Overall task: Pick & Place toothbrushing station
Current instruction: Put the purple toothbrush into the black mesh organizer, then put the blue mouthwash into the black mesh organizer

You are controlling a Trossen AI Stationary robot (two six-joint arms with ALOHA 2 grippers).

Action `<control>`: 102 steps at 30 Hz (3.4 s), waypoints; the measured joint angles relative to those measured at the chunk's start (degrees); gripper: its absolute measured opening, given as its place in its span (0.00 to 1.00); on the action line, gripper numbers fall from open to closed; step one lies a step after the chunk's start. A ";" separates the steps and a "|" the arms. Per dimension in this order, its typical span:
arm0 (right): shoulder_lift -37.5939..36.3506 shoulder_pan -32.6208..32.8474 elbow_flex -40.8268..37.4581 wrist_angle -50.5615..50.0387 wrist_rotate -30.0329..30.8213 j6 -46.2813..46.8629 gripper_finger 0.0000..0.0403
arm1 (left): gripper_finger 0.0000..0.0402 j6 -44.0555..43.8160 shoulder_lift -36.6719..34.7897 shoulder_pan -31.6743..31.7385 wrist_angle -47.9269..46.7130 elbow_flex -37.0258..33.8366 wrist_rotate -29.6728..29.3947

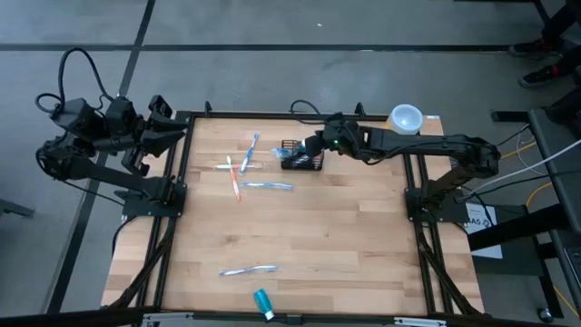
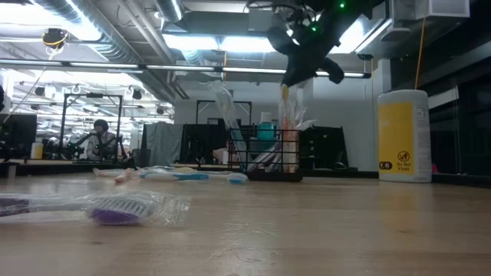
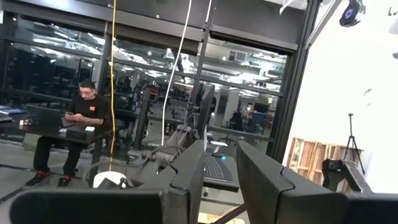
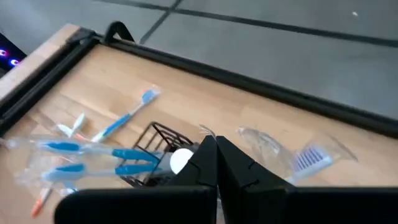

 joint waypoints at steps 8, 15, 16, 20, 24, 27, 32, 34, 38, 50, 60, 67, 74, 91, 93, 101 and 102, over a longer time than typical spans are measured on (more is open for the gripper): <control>0.33 -0.10 0.00 -0.77 -0.46 1.28 0.04 | 0.22 0.52 -0.71 0.02 0.11 0.00 -0.01; -0.04 -0.98 0.00 -1.01 -0.87 1.89 0.26 | 0.22 0.87 -0.68 0.00 -0.15 0.00 0.40; -0.04 -1.40 0.00 -1.22 -0.87 1.89 0.29 | 0.22 0.94 -0.68 0.00 -0.15 0.00 0.41; -0.52 -3.90 -0.01 0.13 -1.69 2.97 0.41 | 0.22 0.98 -0.68 0.01 -0.17 0.00 0.45; -1.86 -5.85 0.00 2.85 -2.35 1.83 0.48 | 0.22 1.03 -0.68 0.01 -0.16 0.00 1.40; -2.95 -7.11 0.00 4.38 -3.14 1.45 0.49 | 0.22 1.05 -0.68 0.00 -0.15 0.00 1.48; -5.54 -7.73 -0.05 7.39 -4.51 -0.59 0.49 | 0.22 1.42 -0.68 0.00 -0.78 0.01 1.50; -7.50 -7.09 -0.07 13.27 -6.06 -3.20 0.48 | 0.22 0.91 -0.68 0.00 -2.58 0.02 1.22; -12.22 -4.73 0.02 22.01 -10.00 -7.59 0.46 | 0.22 -2.74 -0.36 0.00 -10.37 0.02 -2.52; -21.83 8.49 0.04 11.73 -19.05 -2.45 0.41 | 0.22 -27.23 6.94 -1.30 -40.93 -6.66 -0.53; -23.54 18.44 0.03 2.71 -14.32 2.68 0.41 | 0.22 -29.80 19.48 -12.35 -22.70 -22.59 6.07; -24.58 27.65 0.02 -1.55 -12.41 6.79 0.41 | 0.29 -31.12 36.78 -19.34 -4.30 -23.58 0.62; -25.20 36.81 0.02 -1.47 -7.42 8.24 0.41 | 0.37 -34.64 53.47 -21.88 -0.02 -16.52 -0.45; -25.18 49.05 0.02 -1.47 1.57 7.65 0.41 | 0.42 -10.19 67.82 -37.01 -6.05 1.60 0.82; -25.18 49.54 0.02 -1.48 2.98 7.61 0.41 | 0.42 -6.94 68.61 -37.38 -5.75 3.06 0.06; -25.18 51.10 0.02 -1.47 6.75 8.73 0.41 | 0.45 3.11 71.71 -37.38 -5.95 4.63 -0.21; -25.18 51.39 0.02 -1.49 7.24 8.97 0.41 | 0.46 4.59 72.05 -37.38 -6.20 4.63 -0.23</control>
